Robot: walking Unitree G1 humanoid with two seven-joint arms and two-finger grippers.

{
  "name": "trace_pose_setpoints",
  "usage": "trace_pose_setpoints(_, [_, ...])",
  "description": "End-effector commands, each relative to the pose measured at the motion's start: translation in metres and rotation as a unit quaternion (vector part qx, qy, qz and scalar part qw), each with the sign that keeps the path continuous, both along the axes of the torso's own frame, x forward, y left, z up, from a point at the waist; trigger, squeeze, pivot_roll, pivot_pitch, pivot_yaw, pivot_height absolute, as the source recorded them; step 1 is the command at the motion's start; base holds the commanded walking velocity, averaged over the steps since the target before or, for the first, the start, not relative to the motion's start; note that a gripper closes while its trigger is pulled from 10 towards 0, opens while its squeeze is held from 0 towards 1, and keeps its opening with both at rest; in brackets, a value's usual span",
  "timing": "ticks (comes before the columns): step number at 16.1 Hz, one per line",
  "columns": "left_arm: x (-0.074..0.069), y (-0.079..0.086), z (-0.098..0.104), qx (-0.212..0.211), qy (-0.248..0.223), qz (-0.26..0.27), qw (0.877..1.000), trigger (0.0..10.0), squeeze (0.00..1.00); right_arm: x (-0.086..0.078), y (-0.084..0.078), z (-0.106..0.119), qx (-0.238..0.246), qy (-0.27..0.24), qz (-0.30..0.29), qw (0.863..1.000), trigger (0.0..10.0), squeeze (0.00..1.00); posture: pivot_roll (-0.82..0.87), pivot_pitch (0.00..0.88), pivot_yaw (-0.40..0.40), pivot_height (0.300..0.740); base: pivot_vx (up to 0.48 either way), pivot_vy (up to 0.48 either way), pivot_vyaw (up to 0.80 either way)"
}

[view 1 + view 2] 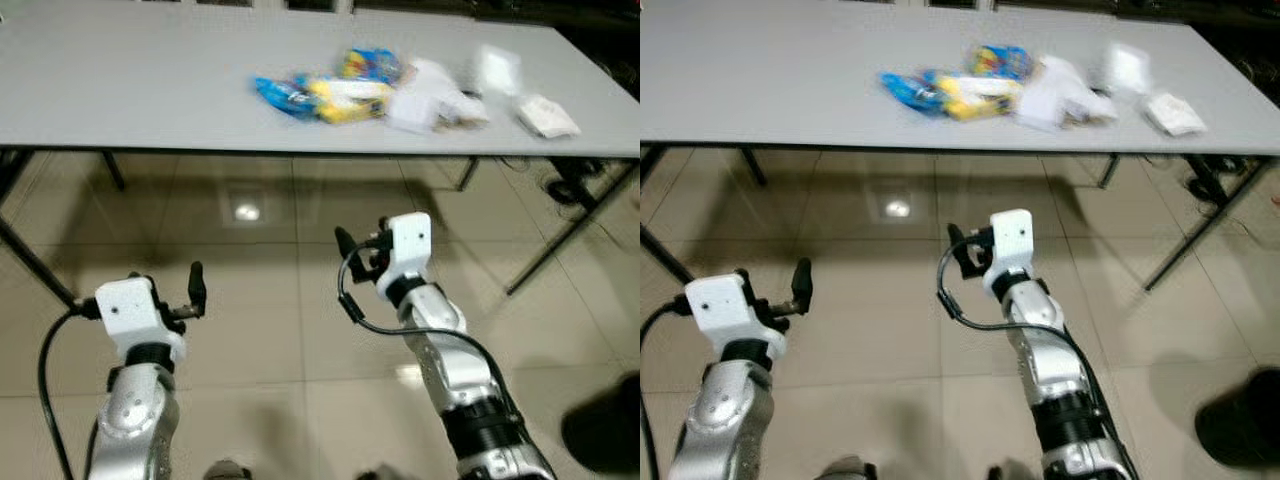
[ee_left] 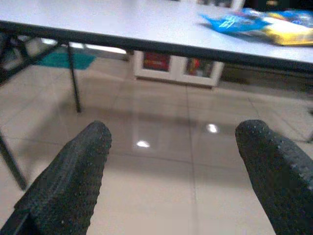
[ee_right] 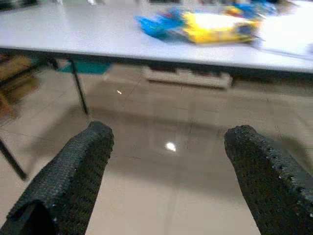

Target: Picking trash to rubbish bin

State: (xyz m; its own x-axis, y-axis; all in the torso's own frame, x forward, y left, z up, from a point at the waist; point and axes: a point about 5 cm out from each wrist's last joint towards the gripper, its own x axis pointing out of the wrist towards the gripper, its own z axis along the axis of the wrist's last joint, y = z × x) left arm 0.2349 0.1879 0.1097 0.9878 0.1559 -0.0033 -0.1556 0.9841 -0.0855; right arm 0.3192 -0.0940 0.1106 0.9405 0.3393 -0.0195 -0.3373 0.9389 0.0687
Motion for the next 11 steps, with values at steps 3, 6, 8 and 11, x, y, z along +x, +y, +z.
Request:
trace_pose_setpoints(3, [-0.0005,0.0003,-0.0013,-0.004,0.006,0.002,1.0,10.0,0.0,-0.0006,-0.0034,-0.0002,0.002,0.0,-0.007,1.0,10.0,0.0,0.05,0.142,-0.029,0.74,0.0,-0.264,0.0])
trace_pose_setpoints(6, [0.0003,0.0012,0.0001,-0.007,-0.002,0.007,1.0,10.0,0.0,-0.0011,-0.003,0.0,-0.002,-0.002,-0.006,1.0,10.0,0.0,0.05,0.144,-0.033,0.74,0.0,0.0,0.0])
trace_pose_setpoints(8, [0.0008,0.0014,0.0022,-0.011,-0.005,0.008,1.0,10.0,0.0,-0.0014,-0.0029,0.0004,-0.002,-0.003,-0.004,1.0,10.0,0.0,0.05,0.144,-0.033,0.74,0.0,0.0,0.0])
trace_pose_setpoints(11, [0.003,0.0006,0.0063,-0.016,-0.013,0.003,1.0,10.0,0.0,-0.0018,-0.0012,0.0015,0.001,-0.006,0.005,1.0,10.0,0.0,0.05,0.144,-0.036,0.74,0.106,0.0,0.0])
